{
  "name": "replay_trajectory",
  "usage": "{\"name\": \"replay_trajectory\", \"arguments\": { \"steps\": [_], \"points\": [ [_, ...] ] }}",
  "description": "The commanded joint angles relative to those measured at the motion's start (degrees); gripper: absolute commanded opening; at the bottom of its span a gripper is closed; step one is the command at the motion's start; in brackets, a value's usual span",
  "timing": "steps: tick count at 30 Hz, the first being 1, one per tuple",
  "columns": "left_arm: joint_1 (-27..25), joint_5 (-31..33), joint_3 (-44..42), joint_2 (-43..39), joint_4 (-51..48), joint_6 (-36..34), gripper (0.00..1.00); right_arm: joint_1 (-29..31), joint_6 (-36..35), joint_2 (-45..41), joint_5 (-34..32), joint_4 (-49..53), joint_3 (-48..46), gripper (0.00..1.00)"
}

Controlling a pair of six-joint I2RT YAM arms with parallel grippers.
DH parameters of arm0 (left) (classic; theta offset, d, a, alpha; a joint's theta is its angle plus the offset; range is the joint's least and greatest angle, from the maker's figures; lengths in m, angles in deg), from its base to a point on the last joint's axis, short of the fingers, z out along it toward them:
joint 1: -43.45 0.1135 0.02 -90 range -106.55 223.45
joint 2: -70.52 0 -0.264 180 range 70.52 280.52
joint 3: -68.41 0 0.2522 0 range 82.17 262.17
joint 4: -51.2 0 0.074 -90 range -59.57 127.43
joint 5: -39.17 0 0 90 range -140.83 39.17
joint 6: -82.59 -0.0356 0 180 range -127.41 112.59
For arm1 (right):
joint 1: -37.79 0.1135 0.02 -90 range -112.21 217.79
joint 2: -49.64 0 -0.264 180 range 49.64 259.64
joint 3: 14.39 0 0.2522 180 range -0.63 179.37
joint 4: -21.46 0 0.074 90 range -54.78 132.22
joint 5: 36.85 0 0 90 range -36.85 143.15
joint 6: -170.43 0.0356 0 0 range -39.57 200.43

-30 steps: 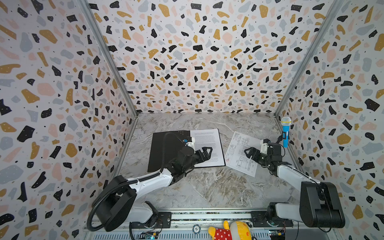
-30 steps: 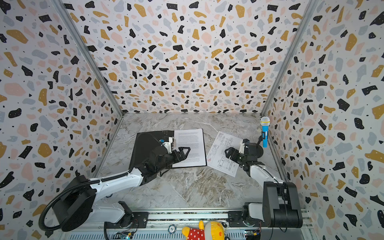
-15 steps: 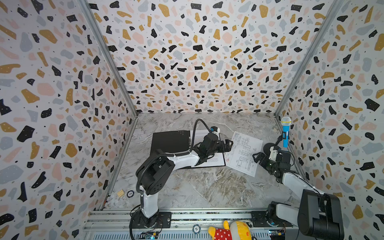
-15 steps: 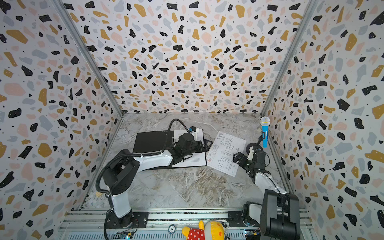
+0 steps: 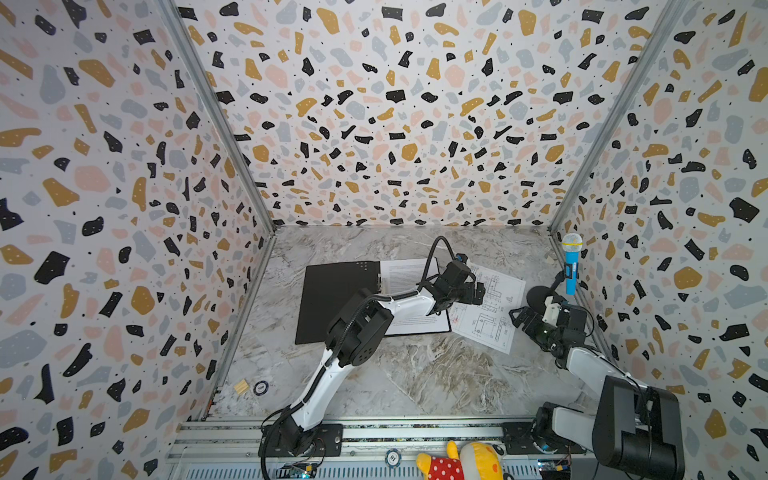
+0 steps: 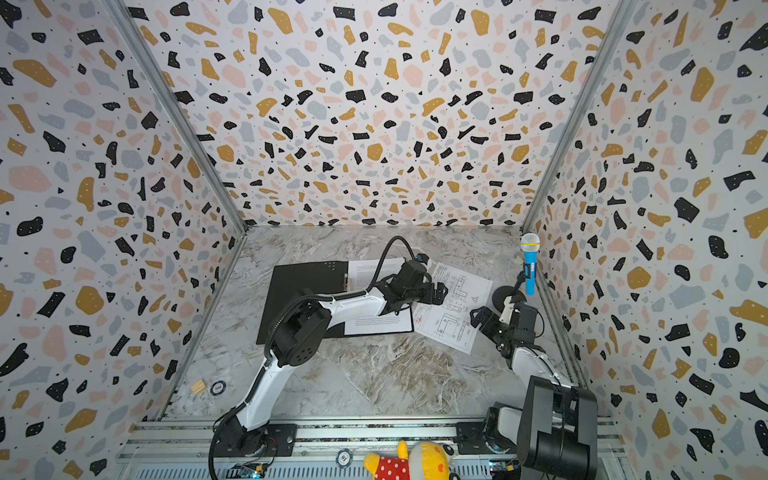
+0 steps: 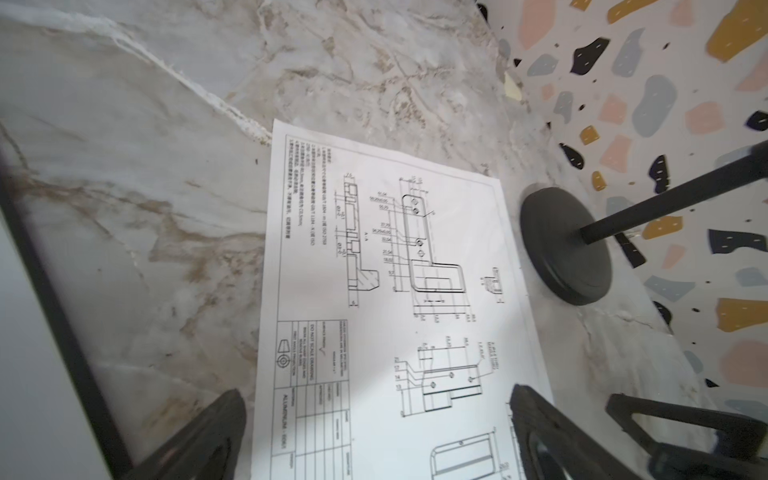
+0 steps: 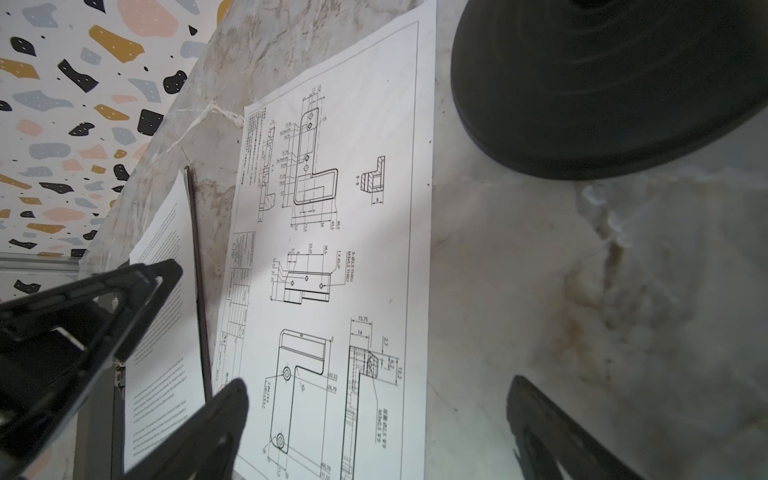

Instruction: Put the files into the folder

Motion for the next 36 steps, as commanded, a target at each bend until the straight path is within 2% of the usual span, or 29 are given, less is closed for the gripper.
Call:
{"name": "replay_trajectory", "arguments": {
  "steps": [1, 9, 22, 36],
  "points": [
    [-0.2, 1.6, 2.7, 1.1, -2.7, -1.9, 1.0, -0.7, 0.1, 0.1, 1.5, -0.8, -0.3, 0.98],
    [-0.6, -1.5, 3.2, 3.6, -2.6, -1.4, 1.0, -1.0, 0.4, 1.7, 3.2, -1.8, 0.0, 0.98],
    [-2.4, -2.8, 3.1, 4.1, -4.0, -1.7, 0.98, -1.1, 0.8, 5.9, 5.3, -2.3, 1.4, 0.97],
    [-4.2, -5.6, -1.3, 2.5, -1.1, -0.3, 0.97, -1.1, 3.1, 10.0, 7.3, -4.2, 0.2, 0.95]
  ]
}}
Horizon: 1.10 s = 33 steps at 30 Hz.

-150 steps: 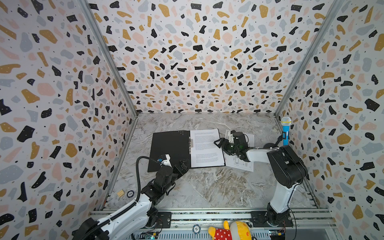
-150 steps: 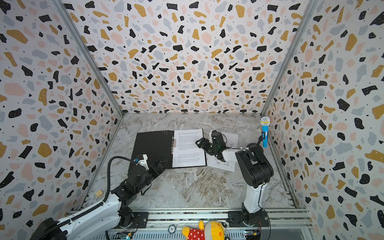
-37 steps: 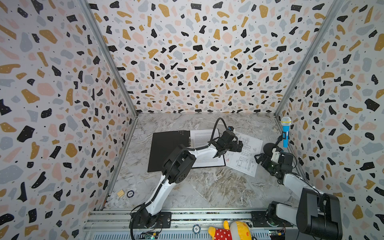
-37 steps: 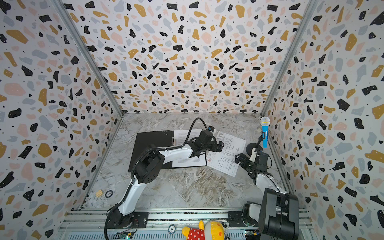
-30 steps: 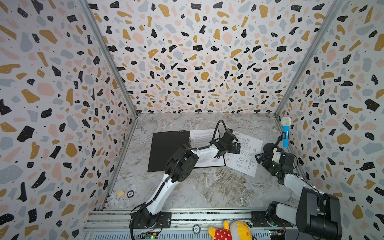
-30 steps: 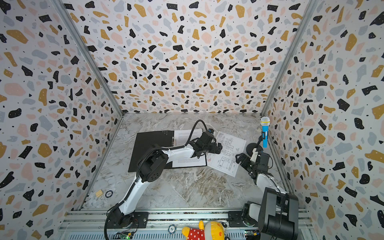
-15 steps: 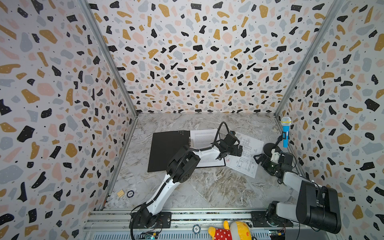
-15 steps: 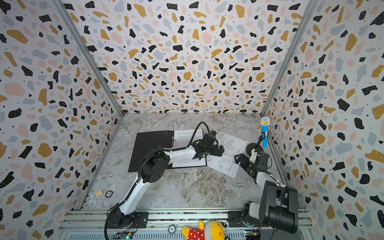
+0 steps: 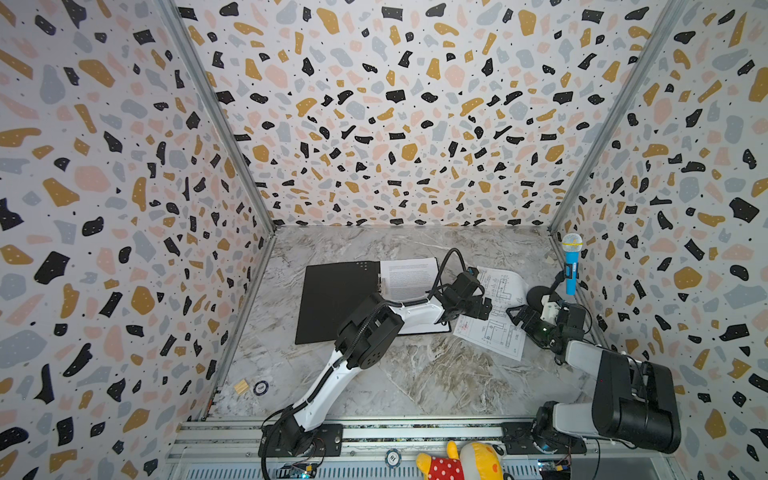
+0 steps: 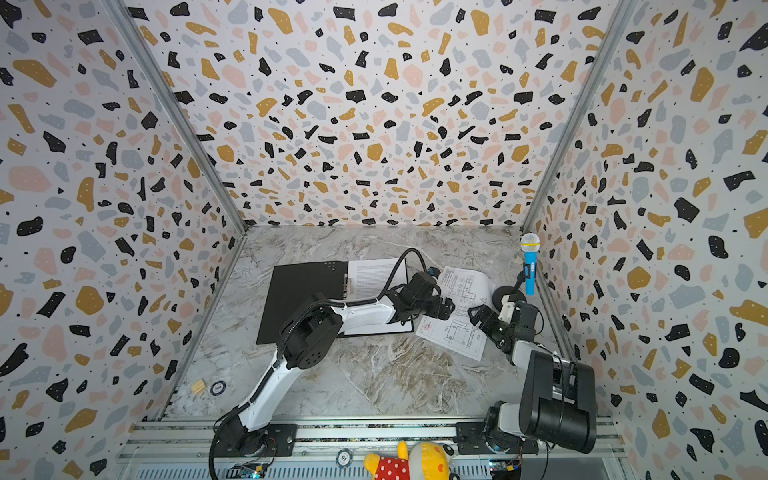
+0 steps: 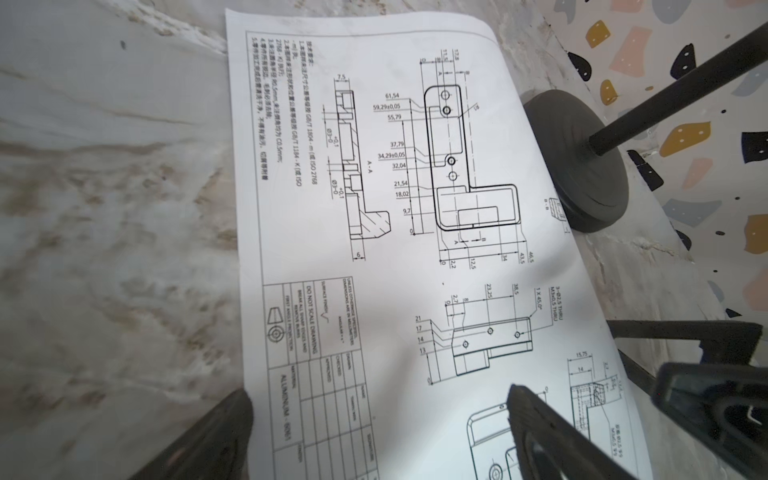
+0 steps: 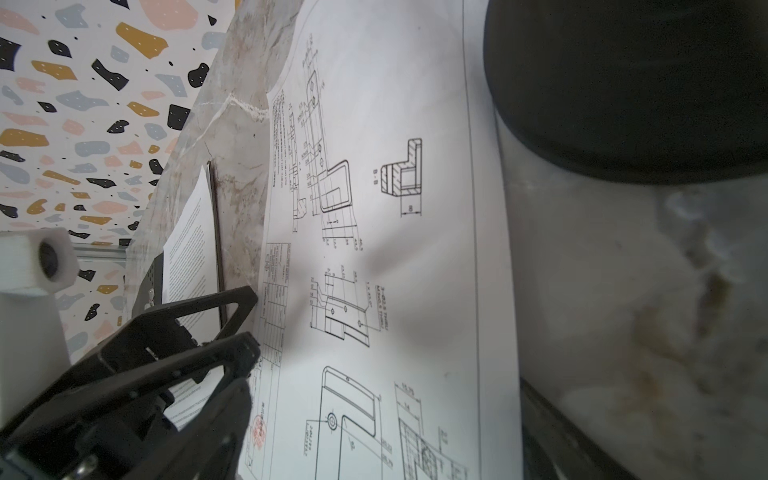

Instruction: Put the files into the folder

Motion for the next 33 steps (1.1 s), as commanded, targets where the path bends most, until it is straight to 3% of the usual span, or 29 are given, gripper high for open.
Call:
{"name": "replay_trajectory", "arguments": {
  "steps": [1, 22, 33],
  "points": [
    [-0.5, -2.2, -2.4, -0.5, -0.8, 0.5, 0.97, -0.1, 1.4, 1.1, 0.6, 2.5, -0.8, 0.95],
    [-0.4, -5.1, -7.7, -3.3, 5.1, 3.7, 0.97, -0.2, 3.9, 2.7, 8.1, -1.3, -1.0, 0.85],
    [0.2, -5.0, -9.3, -3.8, 5.8, 4.1, 0.97, -3.3, 5.3, 0.9, 10.5, -0.8, -2.5, 0.83]
  ]
}}
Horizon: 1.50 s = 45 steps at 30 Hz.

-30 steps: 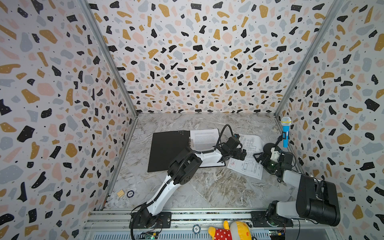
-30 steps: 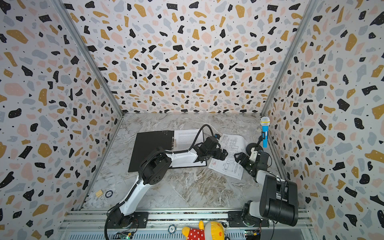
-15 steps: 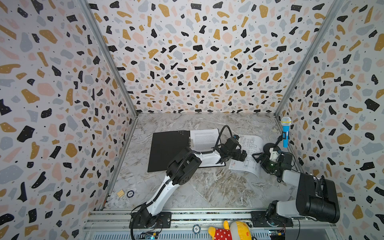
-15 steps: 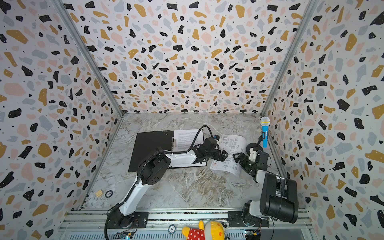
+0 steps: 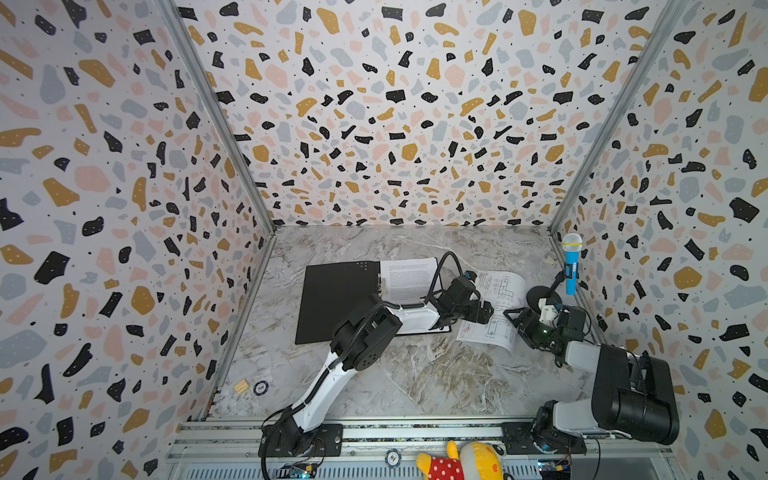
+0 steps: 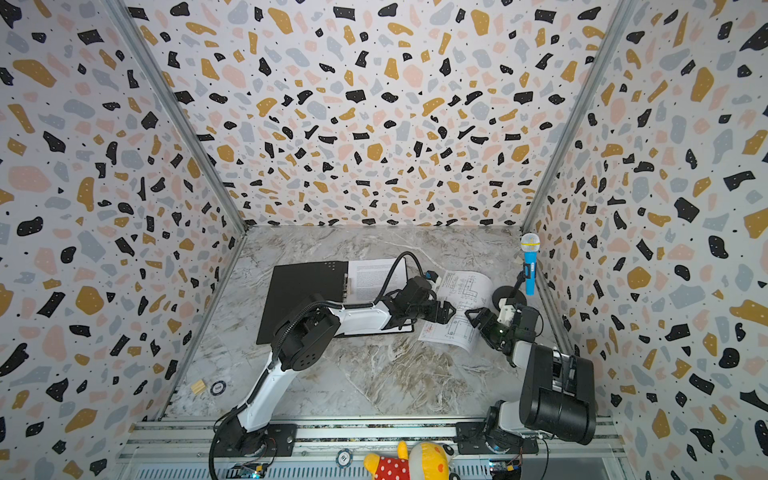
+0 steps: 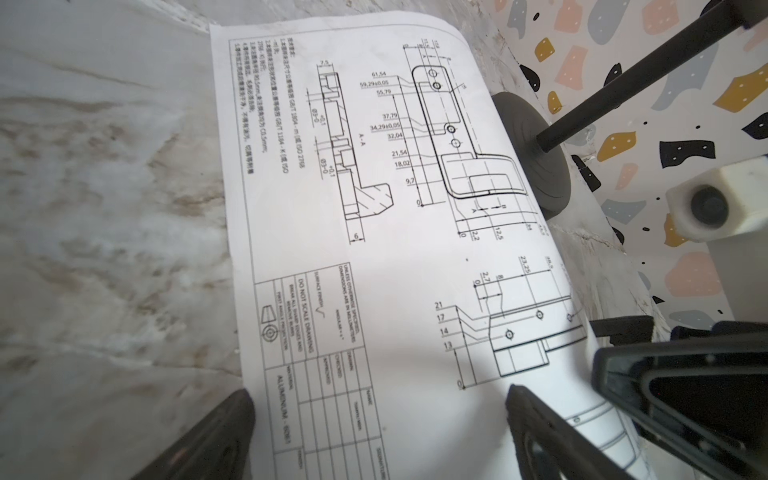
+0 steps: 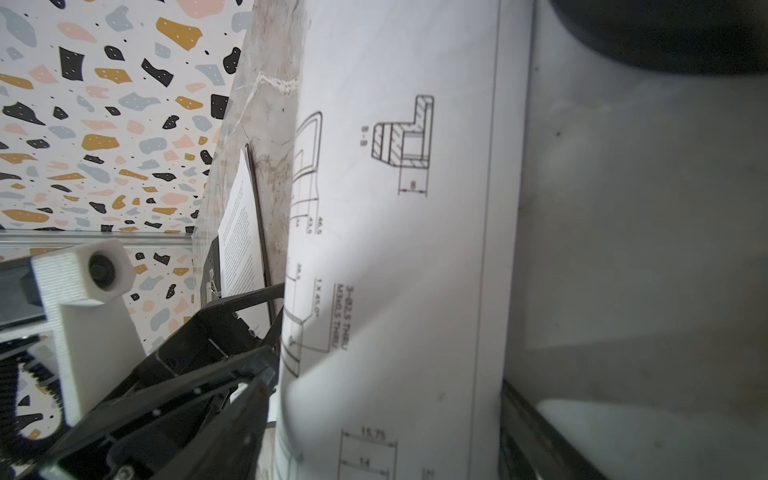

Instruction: Put the files into the folder

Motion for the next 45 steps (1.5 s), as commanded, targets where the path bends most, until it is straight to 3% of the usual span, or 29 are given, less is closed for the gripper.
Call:
{"name": "replay_trajectory", "arguments": {
  "steps": [1, 35, 45],
  "points": [
    [0.2, -1.0, -1.6, -1.0, -2.4, 0.8, 0.97, -1.6, 1.0, -1.3, 1.6, 1.4, -1.4, 0.83],
    [0.4, -0.5, -2.1, -0.2, -3.1, 1.1, 0.96, -9.7, 3.4, -5.7, 11.9, -0.8, -4.7, 0.66],
    [0.3, -0.3, -1.9, 0.0, -3.5, 1.6, 0.96, -10.7, 3.6, -6.8, 12.8, 0.0, -5.1, 0.66]
  ]
}}
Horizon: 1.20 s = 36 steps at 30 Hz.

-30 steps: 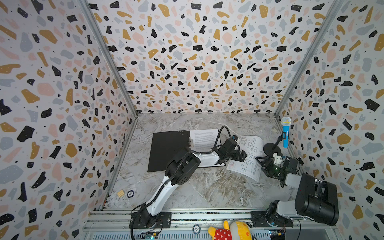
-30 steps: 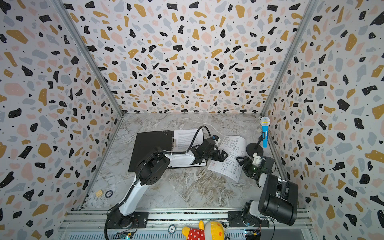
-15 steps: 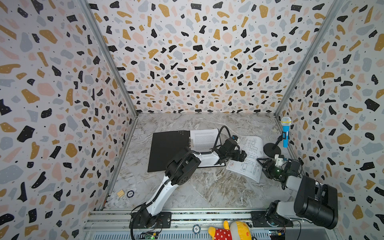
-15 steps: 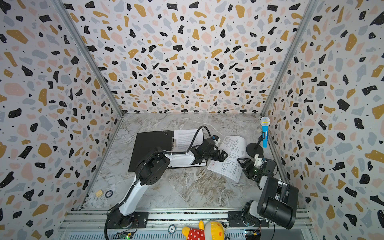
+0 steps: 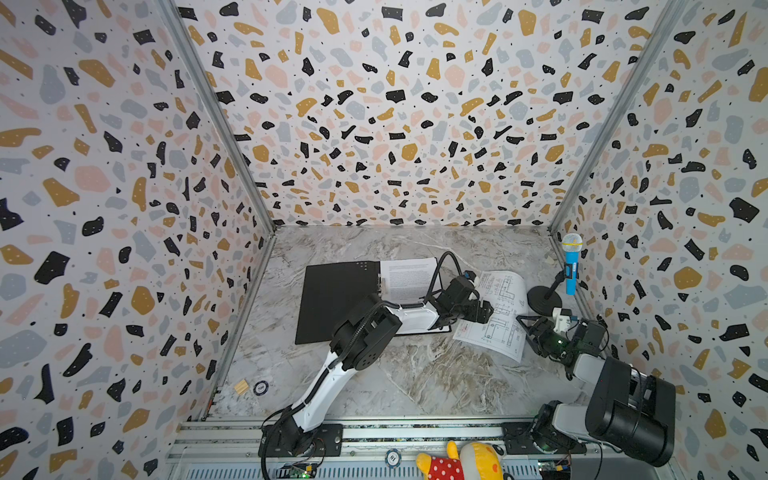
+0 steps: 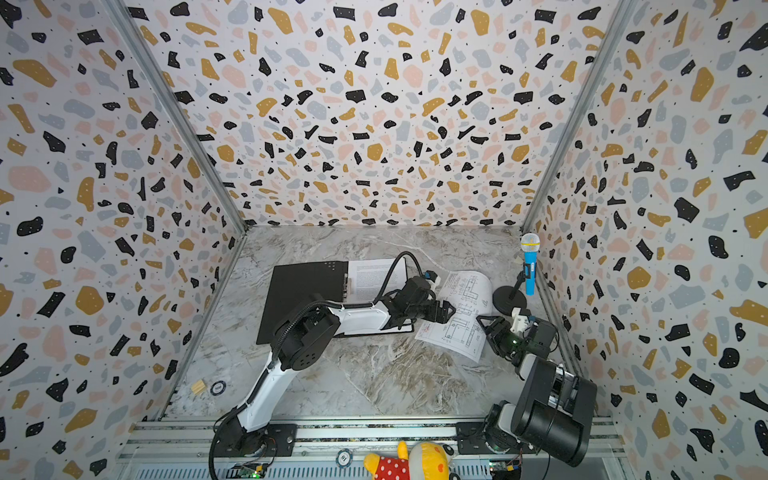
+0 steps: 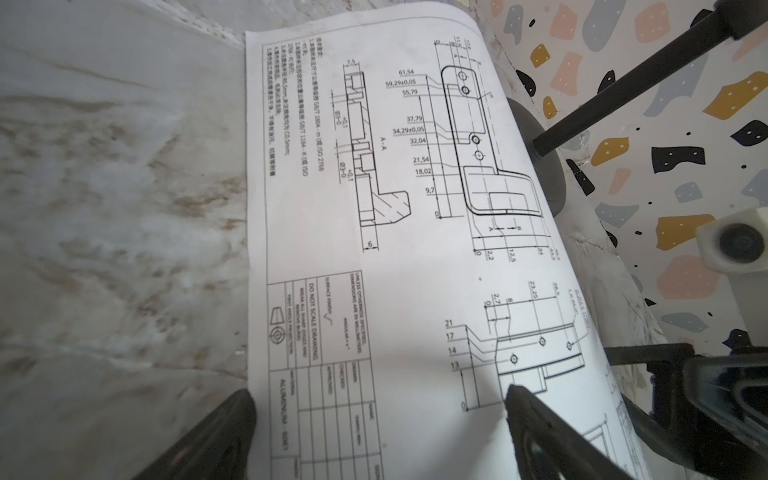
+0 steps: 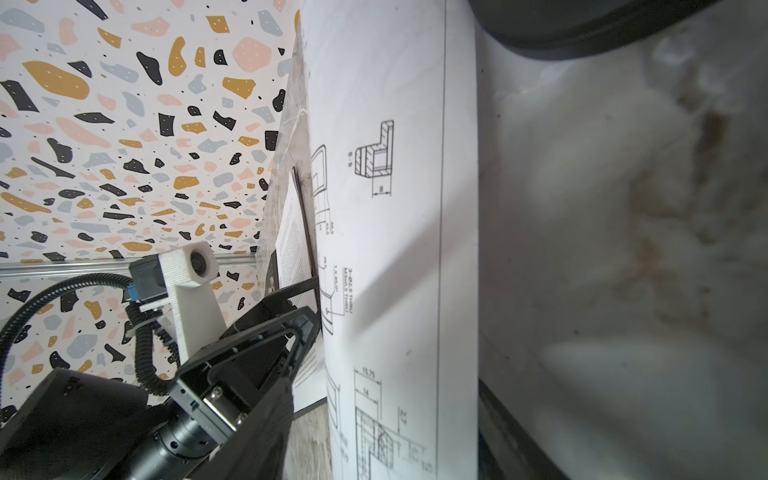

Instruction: Put the files into the folder

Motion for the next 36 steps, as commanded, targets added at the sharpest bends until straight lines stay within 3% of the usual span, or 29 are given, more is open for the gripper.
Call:
{"name": "replay_trajectory", "arguments": {
  "steps": [1, 36],
  "points": [
    [0.1, 0.2, -1.4, 0.1, -4.4, 1.0, 0.96, -0.4, 0.3, -1.4, 1.4, 0.3, -0.5, 0.66],
    [0.1, 0.4, -3.6, -1.6, -4.0, 1.6, 0.95, -2.7, 5.8, -4.6, 4.9, -1.1, -0.5, 0.54]
  ]
}}
